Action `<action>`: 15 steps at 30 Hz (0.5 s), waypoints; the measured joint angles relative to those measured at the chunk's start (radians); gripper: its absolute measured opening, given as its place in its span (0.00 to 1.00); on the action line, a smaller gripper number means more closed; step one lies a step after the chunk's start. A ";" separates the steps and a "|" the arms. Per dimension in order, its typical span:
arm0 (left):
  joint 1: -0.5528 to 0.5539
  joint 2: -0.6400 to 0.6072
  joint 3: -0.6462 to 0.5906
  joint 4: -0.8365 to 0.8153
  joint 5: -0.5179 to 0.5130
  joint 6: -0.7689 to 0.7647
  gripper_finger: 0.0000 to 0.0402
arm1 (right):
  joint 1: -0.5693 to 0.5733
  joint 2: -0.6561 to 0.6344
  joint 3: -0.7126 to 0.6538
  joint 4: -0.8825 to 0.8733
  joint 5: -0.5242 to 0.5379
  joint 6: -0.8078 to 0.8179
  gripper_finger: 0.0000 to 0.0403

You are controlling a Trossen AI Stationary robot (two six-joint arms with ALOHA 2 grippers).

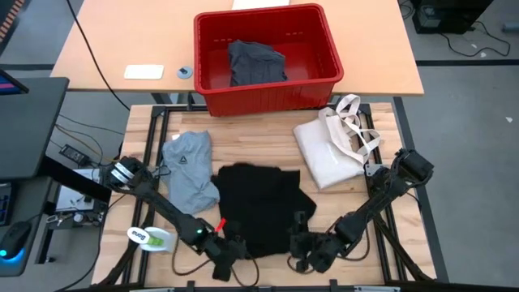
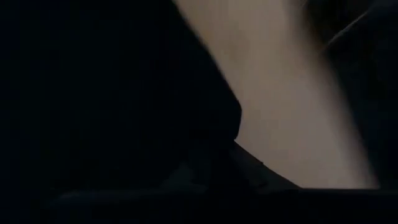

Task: Fold Laundry from Bin
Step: Fold the black shirt

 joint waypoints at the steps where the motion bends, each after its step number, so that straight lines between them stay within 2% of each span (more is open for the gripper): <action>1: -0.010 -0.021 0.018 0.008 -0.018 -0.001 0.06 | 0.011 0.012 0.022 0.006 0.025 -0.035 0.46; 7: -0.037 -0.129 0.049 -0.059 -0.186 -0.034 0.05 | 0.084 0.081 0.120 0.012 0.204 -0.249 0.44; 11: -0.040 -0.170 0.052 -0.106 -0.243 -0.091 0.05 | 0.101 0.132 0.158 0.026 0.309 -0.286 0.44; 15: -0.032 -0.171 0.050 -0.125 -0.270 -0.098 0.05 | 0.091 0.153 0.172 0.031 0.186 -0.280 0.50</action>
